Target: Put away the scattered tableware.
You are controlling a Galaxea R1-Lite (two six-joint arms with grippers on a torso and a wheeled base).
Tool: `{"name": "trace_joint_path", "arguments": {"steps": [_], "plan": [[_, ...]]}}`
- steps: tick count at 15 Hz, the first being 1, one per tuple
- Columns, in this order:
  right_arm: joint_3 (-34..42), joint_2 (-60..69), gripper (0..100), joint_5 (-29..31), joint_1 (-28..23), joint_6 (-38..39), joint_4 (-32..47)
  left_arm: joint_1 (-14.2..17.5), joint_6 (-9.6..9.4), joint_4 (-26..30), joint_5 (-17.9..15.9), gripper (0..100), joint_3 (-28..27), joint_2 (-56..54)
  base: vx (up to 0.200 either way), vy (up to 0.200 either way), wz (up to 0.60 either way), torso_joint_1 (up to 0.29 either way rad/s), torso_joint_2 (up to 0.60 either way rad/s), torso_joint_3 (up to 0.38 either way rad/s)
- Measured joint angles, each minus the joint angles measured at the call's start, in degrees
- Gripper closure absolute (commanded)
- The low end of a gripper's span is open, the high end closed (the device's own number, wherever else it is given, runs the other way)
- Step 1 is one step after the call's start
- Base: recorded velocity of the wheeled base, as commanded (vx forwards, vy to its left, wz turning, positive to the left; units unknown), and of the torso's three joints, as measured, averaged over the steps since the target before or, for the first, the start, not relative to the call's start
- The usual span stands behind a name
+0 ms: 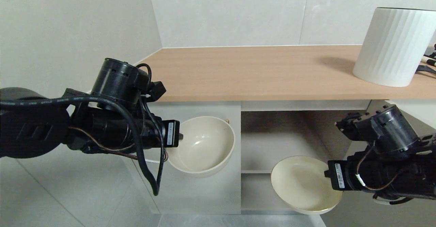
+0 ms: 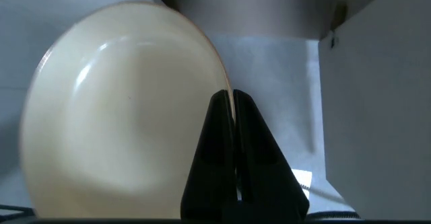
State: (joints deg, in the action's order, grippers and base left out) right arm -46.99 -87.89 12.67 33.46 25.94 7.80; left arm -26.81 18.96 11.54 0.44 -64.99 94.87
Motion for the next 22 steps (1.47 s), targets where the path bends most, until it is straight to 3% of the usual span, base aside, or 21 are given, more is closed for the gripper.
{"name": "trace_joint_path", "arguments": {"steps": [4, 11, 19, 22], "plan": [[0.1, -2.5, 100, 0.0, 0.0, 0.0, -0.6, 0.0, 0.0, -0.1, 0.1, 100, -0.1, 0.3, 0.0, 0.0, 0.0, -0.032, 0.33, 0.293], [1.1, -6.6, 100, 0.1, 0.3, 0.0, -3.8, 0.0, -0.05, -0.2, 0.1, 100, -0.1, 0.3, 0.0, 0.0, -0.17, 0.001, 0.03, 0.028], [-0.2, -21.8, 100, 0.1, -4.6, -0.2, -19.2, -0.3, -0.32, 0.0, 0.0, 100, 0.1, -0.6, 0.0, 0.0, 0.0, 0.0, 0.0, 0.0], [-2.5, -25.9, 100, 0.3, -6.4, -0.8, -23.8, -0.4, -1.96, 0.1, -0.2, 100, 0.6, -1.8, 0.0, 0.0, 0.0, 0.0, 0.0, 0.0]]}}
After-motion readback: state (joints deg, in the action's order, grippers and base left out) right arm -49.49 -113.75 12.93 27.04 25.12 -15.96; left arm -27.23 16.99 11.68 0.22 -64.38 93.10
